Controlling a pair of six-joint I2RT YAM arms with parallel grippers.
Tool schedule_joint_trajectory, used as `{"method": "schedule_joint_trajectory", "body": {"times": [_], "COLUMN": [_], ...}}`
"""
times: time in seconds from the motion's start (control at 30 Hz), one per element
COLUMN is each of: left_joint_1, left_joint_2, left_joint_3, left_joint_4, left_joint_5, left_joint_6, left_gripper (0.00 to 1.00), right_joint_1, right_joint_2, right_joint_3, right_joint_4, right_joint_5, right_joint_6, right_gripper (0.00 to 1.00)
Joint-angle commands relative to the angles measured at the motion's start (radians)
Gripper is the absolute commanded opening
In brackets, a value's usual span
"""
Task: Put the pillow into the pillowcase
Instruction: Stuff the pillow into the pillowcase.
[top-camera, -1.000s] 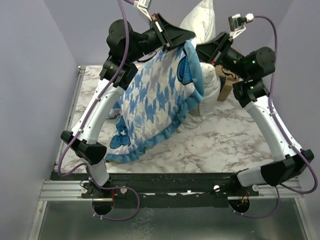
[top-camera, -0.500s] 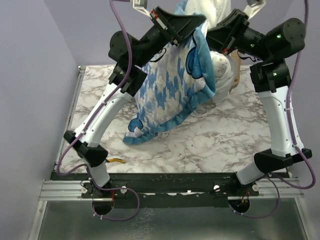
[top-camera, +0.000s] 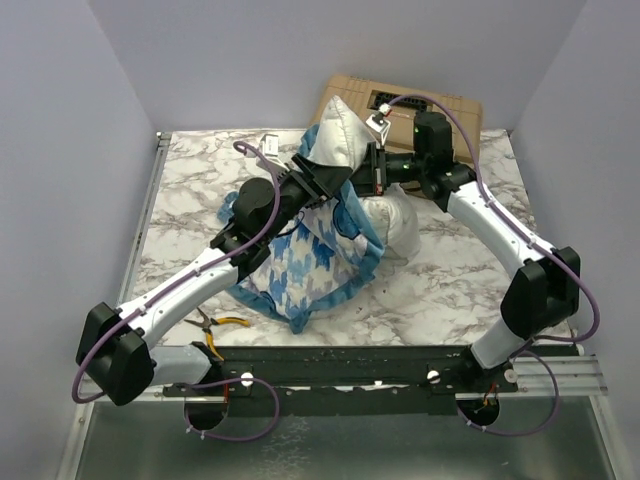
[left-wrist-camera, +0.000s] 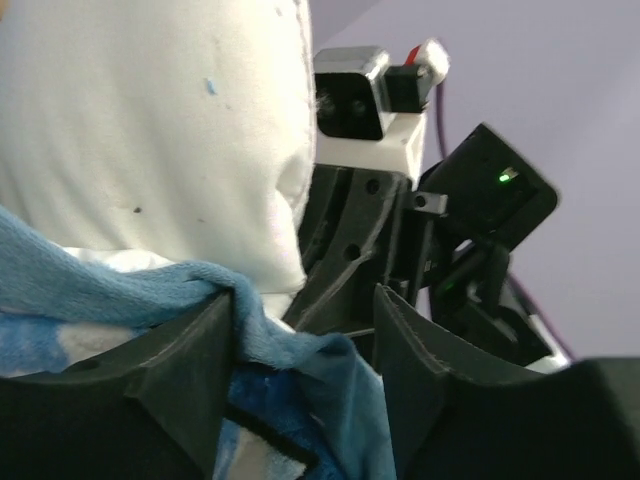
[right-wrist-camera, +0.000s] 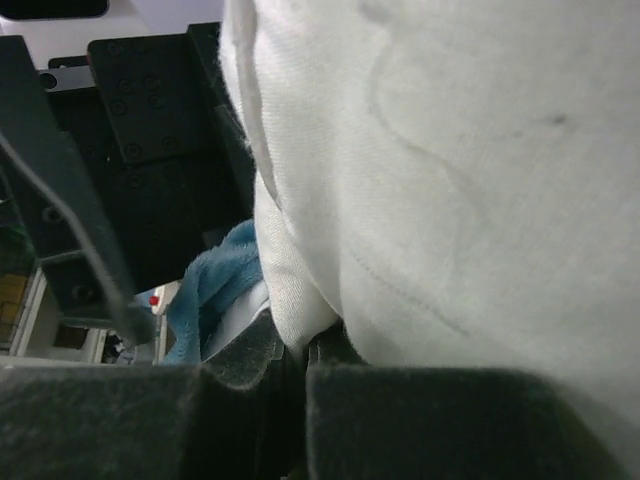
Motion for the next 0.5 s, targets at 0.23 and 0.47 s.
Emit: {"method": "schedule_joint_trajectory", "body": {"times": [0.23,0.47], "left_joint_1": [0.003,0.007], "left_joint_2": [0.024,0.149], "left_joint_3": [-0.092,-0.007], "left_joint_4": [0.035,-0.029], "left_joint_5": [0.021,0.028], "left_joint_6": [-0.090,-0.105], "left_gripper": [0.86,0.82], "right_joint_1": [0.082,0.142], "right_joint_2": [-0.109,-0.111], "right_joint_3": [-0.011,0.005], "right_joint_4": [0.143,0.122], "right_joint_5": [-0.052,-0.094], "right_joint_6": [-0.072,-0.107], "right_gripper": [0.00,0.00]}}
